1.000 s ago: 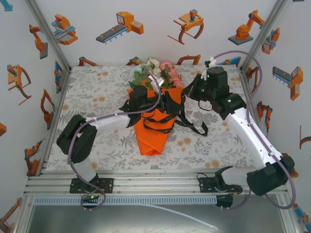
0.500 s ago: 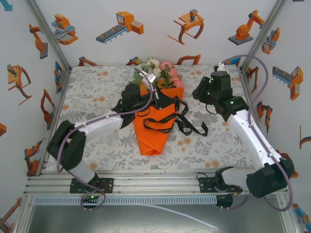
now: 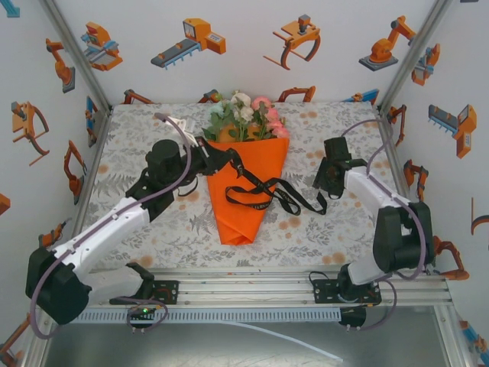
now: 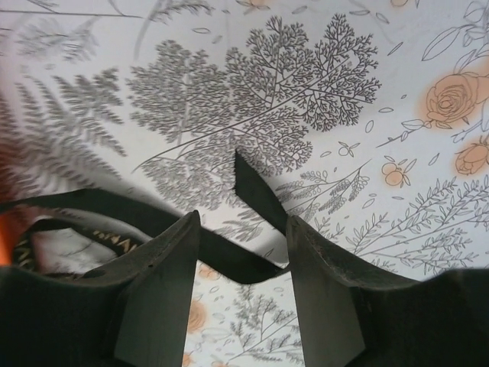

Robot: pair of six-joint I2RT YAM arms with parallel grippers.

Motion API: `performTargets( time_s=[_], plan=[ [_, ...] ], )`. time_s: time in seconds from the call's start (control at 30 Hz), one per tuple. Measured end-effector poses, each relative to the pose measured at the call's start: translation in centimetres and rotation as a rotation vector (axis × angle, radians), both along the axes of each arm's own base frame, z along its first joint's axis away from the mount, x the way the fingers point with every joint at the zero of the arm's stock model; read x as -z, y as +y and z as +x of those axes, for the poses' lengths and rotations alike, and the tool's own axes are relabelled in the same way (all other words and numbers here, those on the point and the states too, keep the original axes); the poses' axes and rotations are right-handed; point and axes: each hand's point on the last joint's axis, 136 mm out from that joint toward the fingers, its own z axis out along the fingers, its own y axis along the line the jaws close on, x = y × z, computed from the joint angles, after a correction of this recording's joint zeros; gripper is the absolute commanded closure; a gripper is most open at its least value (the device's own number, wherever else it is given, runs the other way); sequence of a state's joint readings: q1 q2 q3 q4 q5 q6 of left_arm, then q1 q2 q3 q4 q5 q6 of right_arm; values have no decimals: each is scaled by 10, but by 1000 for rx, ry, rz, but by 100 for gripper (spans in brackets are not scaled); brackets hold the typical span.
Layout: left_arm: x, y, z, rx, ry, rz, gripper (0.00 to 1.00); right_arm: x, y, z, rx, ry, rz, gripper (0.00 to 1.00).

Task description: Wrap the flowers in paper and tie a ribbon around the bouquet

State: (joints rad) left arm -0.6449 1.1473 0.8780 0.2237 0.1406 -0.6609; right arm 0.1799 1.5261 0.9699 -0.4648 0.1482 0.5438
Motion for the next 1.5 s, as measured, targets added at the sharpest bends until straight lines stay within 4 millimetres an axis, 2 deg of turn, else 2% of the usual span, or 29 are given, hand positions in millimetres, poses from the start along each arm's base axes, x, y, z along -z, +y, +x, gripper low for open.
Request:
performTargets(
  time_s=[0.17,0.33,0.37,0.4,0.47,0.57,0.6,0.67,0.7,0.8,0.83,0.87,0.93,1.0,1.07,1.1,1.17,1.27,1.33,1.5],
  plan=[
    [28,26,0,-98,72,74,100,28,-4,-11,9,73,-23,52],
    [27,59,-2,-216,88,112,100,49,-4,-31,33,107,4,56],
    [23,68,-3,-245,85,113,100,46,-3,-32,40,86,21,58],
    [19,76,-5,-270,79,111,100,45,-3,-34,46,76,28,65],
    [10,94,-8,-330,66,108,100,47,-6,-45,63,72,32,99],
    [-3,127,-15,-441,66,125,100,43,-11,-54,86,59,28,100],
    [-8,142,-17,-493,74,138,100,36,-15,-55,96,42,22,100],
    [-21,181,-21,-635,86,161,100,12,-29,-56,143,-30,-2,100],
    [-29,204,-26,-718,88,170,100,-10,-40,-55,185,-105,-16,100],
    [-49,283,-52,-1014,101,190,100,-94,-92,-67,376,-360,-70,100],
    [-55,311,-68,-1130,101,189,100,-126,-112,-76,455,-450,-95,100],
    [-60,332,-84,-1220,101,189,100,-168,-133,-89,553,-564,-127,100],
    [-69,359,-116,-1364,94,182,100,-231,-160,-119,692,-725,-187,100],
    [-79,374,-142,-1460,78,169,100,-284,-176,-153,806,-859,-239,100],
    [-89,382,-161,-1527,56,154,100,-326,-186,-189,911,-966,-288,100],
    [-92,384,-167,-1546,48,147,100,-340,-190,-204,954,-1003,-309,100],
    [-95,388,-177,-1583,36,141,100,-361,-196,-230,1028,-1056,-359,100],
    [-92,390,-180,-1597,40,140,100,-366,-200,-244,1072,-1055,-413,100],
    [-83,388,-174,-1584,61,143,100,-358,-202,-238,1069,-1019,-436,100],
    [-39,382,-140,-1518,193,193,100,-326,-207,-205,1036,-872,-497,100]
  ],
)
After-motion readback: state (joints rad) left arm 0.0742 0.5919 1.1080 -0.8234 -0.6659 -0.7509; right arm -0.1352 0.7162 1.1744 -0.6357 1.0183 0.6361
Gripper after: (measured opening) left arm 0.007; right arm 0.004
